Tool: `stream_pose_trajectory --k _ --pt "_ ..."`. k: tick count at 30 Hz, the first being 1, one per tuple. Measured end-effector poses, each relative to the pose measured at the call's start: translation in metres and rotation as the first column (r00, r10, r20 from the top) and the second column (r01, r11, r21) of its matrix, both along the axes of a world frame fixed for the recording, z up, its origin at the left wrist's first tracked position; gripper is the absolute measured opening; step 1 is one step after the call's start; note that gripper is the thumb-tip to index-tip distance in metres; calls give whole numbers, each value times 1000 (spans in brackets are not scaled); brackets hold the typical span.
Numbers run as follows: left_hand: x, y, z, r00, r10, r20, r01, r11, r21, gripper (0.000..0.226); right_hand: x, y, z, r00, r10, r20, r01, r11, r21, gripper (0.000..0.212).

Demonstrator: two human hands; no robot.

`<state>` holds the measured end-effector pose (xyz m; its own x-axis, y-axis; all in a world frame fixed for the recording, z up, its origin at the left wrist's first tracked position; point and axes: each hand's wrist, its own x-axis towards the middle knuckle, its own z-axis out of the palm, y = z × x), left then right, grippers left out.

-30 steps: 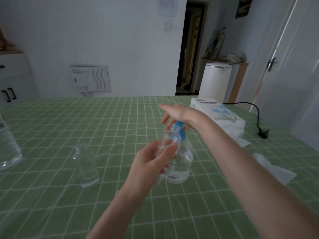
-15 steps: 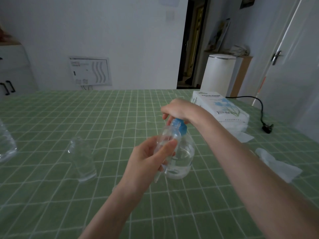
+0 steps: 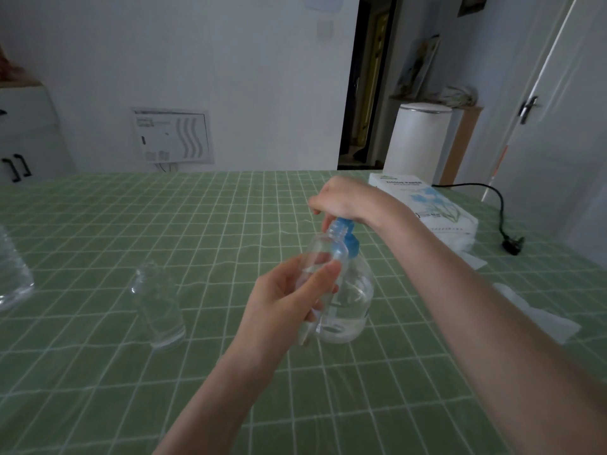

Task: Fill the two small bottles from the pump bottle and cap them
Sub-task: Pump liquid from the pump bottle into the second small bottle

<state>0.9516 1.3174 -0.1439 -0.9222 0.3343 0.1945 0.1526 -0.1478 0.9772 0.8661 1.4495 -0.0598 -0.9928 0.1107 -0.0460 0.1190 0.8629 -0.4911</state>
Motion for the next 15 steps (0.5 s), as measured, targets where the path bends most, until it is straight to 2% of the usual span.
stream_pose_trajectory --k 4,10,15 --pt "0 1 0 1000 -1 3 1 1000 -4 42 -1 -3 -2 998 17 55 -17 1000 -2 33" --pt "2 0 -2 999 -20 31 20 1000 11 31 -1 -1 -14 996 -11 92 15 999 -40 48" --pt "2 -1 -3 1000 -18 18 18 1000 3 35 1 -2 -14 999 -7 46 9 999 -41 46"
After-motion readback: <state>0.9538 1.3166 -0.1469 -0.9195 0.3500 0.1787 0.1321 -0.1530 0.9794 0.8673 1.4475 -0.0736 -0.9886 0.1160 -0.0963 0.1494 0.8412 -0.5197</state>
